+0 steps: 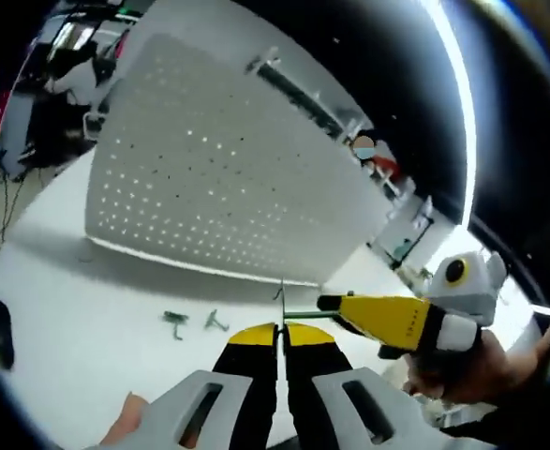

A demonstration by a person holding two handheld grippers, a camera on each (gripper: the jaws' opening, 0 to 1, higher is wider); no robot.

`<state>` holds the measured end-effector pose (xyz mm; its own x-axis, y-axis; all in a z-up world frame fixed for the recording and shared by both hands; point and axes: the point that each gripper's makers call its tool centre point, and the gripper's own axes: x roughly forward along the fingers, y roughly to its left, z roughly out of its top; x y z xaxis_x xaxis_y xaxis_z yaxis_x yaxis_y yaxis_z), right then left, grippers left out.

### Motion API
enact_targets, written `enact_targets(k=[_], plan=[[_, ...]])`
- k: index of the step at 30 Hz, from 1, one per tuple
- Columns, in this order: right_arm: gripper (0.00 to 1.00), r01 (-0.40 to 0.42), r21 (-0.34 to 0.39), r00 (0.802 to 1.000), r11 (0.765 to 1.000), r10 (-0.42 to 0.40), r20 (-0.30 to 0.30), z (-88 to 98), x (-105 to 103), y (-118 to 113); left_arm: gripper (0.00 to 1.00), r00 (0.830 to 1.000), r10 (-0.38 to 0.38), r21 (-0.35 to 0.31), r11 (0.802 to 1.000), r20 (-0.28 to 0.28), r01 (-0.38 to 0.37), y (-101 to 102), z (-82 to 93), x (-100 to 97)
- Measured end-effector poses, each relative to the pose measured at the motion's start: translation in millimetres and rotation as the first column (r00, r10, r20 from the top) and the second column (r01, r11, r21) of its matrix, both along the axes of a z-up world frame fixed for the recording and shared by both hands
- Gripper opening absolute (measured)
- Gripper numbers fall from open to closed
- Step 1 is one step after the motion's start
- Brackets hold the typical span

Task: Insert the hook assembly into the mounting plate slot until the hook locks in place.

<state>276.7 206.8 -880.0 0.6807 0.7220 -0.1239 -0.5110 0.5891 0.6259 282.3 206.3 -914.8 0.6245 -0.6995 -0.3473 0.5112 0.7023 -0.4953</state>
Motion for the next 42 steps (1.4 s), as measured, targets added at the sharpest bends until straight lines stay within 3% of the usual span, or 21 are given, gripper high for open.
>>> enact_targets(k=[2, 4, 6, 14, 23, 26, 31, 39, 42], plan=[[0.11, -0.009, 0.007, 1.000, 1.000, 0.009, -0.012, 0.0, -1, 1, 0.01, 0.999, -0.013, 0.055, 0.998, 0.052, 0.010, 0, 1.1, 0.2], [0.11, -0.014, 0.017, 1.000, 1.000, 0.014, -0.027, 0.6, -2, 1, 0.01, 0.989, -0.043, 0.138, 0.990, 0.140, 0.024, 0, 5.1, 0.2], [0.11, -0.019, 0.018, 0.999, 1.000, 0.019, -0.034, 0.2, -3, 1, 0.01, 0.980, -0.057, 0.184, 0.983, 0.191, 0.021, 1, 8.5, 0.6], [0.10, -0.038, 0.029, 0.998, 0.999, 0.040, -0.046, 1.4, -6, 1, 0.01, 0.965, -0.069, 0.207, 0.978, 0.253, 0.016, 1, 13.3, 2.1], [0.04, -0.039, 0.000, 0.999, 0.999, 0.039, -0.024, 1.7, -5, 3, 0.01, 0.952, -0.078, 0.232, 0.973, 0.296, 0.008, 1, 16.8, 2.9], [0.03, -0.042, -0.027, 0.999, 0.999, 0.042, -0.001, 0.8, -3, 3, 0.01, 0.962, -0.066, 0.211, 0.977, 0.264, 0.009, 3, 15.9, 4.0], [0.01, -0.048, -0.096, 0.997, 0.994, 0.053, 0.050, 1.0, -2, 5, 0.02, 0.964, -0.066, 0.219, 0.976, 0.256, 0.009, 4, 14.8, 4.1], [0.00, -0.057, -0.104, 0.997, 0.993, 0.061, 0.036, -2.0, -2, 6, 0.03, 0.967, -0.109, 0.238, 0.970, 0.230, 0.052, 7, 12.2, 3.2], [0.00, -0.065, -0.109, 0.997, 0.992, 0.070, 0.042, -1.3, -2, 8, 0.04, 0.959, -0.142, 0.266, 0.961, 0.245, 0.075, 6, 12.6, 1.6]])
